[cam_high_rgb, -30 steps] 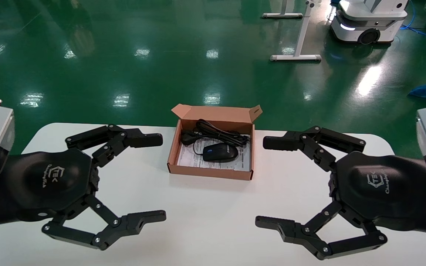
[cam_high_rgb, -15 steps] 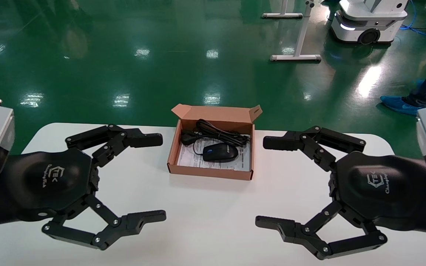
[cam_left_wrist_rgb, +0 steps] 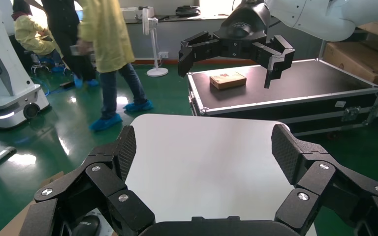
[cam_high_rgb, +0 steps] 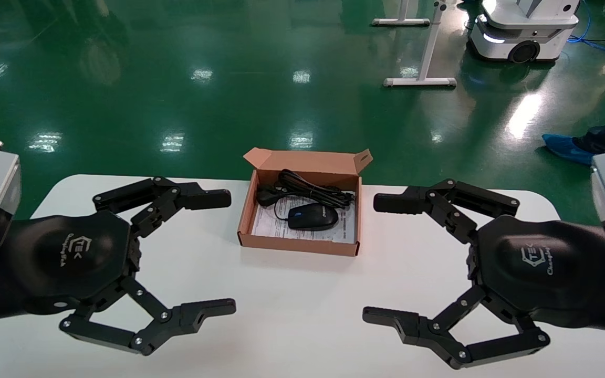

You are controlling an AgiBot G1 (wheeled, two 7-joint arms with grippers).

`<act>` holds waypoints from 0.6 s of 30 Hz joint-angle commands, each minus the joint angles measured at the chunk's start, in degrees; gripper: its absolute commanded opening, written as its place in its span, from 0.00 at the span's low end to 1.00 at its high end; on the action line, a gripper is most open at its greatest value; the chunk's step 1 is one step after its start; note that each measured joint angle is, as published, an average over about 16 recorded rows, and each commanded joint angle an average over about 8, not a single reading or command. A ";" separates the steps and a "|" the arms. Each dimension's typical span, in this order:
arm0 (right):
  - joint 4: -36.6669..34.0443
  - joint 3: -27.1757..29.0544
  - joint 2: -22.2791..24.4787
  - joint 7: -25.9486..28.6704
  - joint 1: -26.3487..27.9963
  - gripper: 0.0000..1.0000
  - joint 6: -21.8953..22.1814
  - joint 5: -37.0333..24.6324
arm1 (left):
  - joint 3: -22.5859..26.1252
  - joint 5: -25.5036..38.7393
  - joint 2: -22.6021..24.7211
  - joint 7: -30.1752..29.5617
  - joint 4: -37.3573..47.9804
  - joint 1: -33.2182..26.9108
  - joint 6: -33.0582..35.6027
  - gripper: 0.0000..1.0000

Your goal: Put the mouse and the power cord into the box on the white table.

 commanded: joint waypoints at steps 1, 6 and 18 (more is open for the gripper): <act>0.00 0.00 0.00 0.00 0.00 1.00 0.00 0.00 | 0.00 0.00 0.00 0.00 0.00 0.00 0.00 1.00; 0.00 0.00 0.00 0.00 0.00 1.00 0.00 0.00 | 0.00 0.00 0.00 0.00 0.00 0.00 0.00 1.00; 0.00 0.00 0.00 0.00 0.00 1.00 0.00 0.00 | 0.00 0.00 0.00 0.00 0.00 0.00 0.00 1.00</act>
